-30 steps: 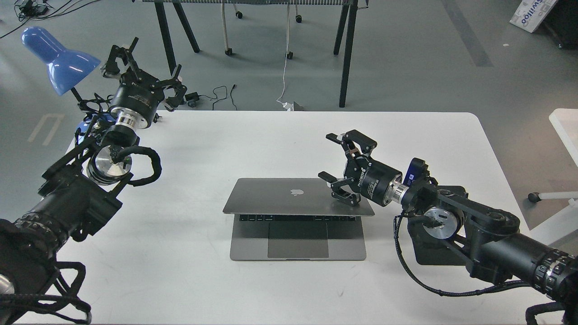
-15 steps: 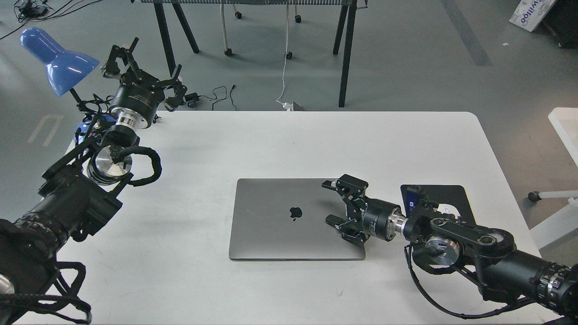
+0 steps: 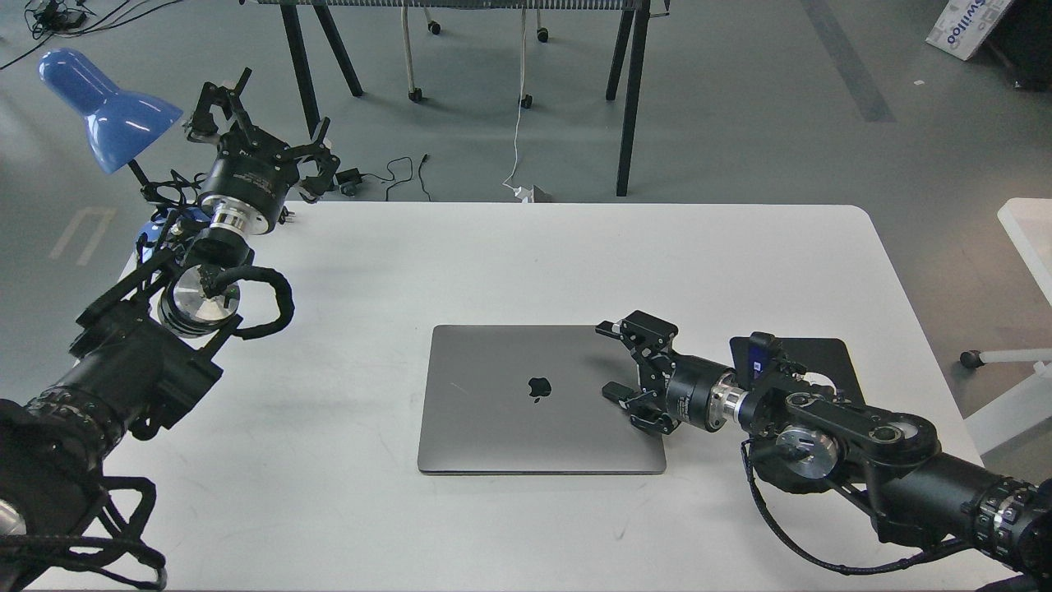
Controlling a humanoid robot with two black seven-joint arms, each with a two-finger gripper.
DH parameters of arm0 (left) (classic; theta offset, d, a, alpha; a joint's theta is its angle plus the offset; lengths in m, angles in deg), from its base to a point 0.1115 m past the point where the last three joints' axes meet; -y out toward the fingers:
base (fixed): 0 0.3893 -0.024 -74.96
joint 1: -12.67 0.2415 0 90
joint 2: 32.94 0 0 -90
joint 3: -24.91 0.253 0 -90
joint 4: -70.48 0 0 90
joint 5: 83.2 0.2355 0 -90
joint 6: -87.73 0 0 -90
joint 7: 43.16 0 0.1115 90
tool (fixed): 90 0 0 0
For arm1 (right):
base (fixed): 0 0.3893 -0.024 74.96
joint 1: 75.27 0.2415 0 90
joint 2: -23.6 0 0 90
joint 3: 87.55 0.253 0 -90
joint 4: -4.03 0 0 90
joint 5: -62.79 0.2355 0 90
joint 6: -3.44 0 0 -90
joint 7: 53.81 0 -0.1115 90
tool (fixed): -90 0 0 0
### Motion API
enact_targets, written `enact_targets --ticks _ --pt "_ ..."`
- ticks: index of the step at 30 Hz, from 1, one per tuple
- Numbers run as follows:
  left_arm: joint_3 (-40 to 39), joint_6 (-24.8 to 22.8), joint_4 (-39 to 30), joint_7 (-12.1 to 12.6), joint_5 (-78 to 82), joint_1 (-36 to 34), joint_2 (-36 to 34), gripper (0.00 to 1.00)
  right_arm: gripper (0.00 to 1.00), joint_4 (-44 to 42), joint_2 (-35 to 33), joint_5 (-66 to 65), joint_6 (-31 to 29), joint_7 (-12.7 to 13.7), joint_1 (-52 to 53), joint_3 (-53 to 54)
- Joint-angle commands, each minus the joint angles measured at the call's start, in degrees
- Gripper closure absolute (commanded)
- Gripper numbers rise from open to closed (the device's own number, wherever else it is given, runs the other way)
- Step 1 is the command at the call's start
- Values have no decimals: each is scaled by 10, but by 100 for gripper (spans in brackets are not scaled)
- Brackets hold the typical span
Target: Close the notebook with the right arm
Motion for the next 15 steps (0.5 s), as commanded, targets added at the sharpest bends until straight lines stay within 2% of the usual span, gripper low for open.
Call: enact_targets --ticks 1,7,12,15 --pt "0 0 0 0 0 0 0 0 0 -1 0 0 -2 -2 1 120" --pt "0 0 0 0 0 0 1 0 0 -5 0 2 1 19 25 274" --pt "0 0 0 0 0 0 2 0 0 -22 -2 22 9 21 29 382" --pt "0 0 0 0 0 0 1 0 0 -54 -1 67 9 22 29 403"
